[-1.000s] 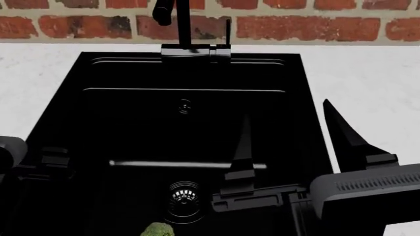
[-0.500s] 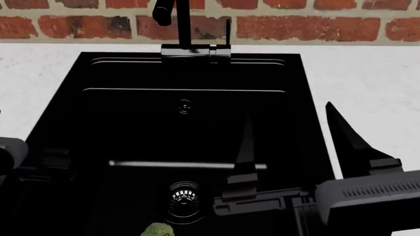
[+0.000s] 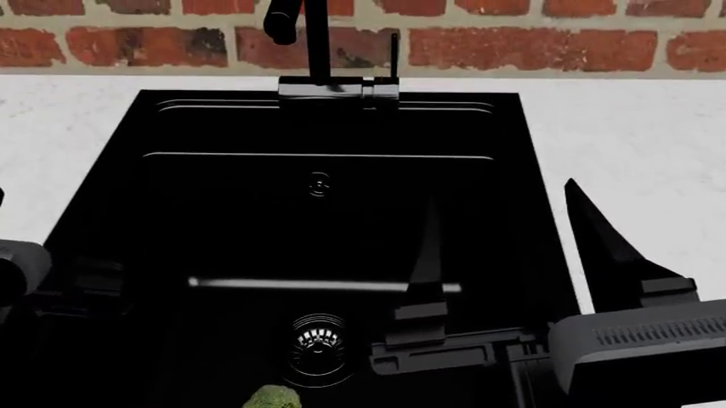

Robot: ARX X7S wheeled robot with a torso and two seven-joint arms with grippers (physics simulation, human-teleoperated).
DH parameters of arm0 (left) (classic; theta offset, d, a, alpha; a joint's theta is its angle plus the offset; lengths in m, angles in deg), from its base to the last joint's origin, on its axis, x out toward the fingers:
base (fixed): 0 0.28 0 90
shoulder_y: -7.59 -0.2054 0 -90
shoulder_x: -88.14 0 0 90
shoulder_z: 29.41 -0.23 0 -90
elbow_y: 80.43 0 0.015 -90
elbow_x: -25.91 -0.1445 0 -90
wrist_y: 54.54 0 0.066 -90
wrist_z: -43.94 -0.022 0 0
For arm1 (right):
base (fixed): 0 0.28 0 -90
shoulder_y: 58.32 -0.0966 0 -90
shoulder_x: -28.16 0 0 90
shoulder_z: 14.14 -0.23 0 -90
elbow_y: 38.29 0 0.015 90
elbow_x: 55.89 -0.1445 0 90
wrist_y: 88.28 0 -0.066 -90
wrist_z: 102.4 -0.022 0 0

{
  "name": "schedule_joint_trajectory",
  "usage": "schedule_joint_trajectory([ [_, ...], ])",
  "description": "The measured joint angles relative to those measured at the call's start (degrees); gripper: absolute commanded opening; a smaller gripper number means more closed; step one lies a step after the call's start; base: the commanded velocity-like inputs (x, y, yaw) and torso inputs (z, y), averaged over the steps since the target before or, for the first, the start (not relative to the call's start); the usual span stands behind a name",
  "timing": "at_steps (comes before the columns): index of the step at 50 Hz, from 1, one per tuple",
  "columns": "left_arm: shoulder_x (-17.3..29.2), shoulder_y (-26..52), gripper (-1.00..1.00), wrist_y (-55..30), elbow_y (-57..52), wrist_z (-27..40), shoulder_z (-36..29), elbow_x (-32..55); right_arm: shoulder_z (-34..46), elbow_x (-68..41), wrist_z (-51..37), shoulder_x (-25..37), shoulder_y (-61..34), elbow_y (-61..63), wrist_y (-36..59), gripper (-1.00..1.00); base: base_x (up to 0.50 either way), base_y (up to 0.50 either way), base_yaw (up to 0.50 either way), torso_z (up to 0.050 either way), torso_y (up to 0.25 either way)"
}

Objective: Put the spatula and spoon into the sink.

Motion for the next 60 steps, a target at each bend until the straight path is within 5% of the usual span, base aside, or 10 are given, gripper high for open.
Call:
schedule_joint_trajectory([
  [21, 0.42, 0.08, 1.00, 0.27, 0.19, 0.51, -0.35, 0.41, 0.41, -0.54, -0.53, 0.49, -0.05, -0.32, -0.38, 1.00, 0.00, 0.00, 0.00, 0.000, -0.145],
  [48, 0.40, 0.00, 1.00, 0.18, 0.52, 1.17, -0.31, 1.74, 0.74, -1.35, -1.11, 1.10, 0.01, -1.40, -1.18, 1.00, 0.00, 0.00, 0.00, 0.000, -0.001],
  [60, 0.44, 0.21, 1.00, 0.94, 1.57, 1.40, -0.44, 1.79, -1.66, -3.62, -4.92, 2.94, -0.10, 5.41, 6.82, 1.00, 0.00, 0.00, 0.00, 0.000, 0.000],
])
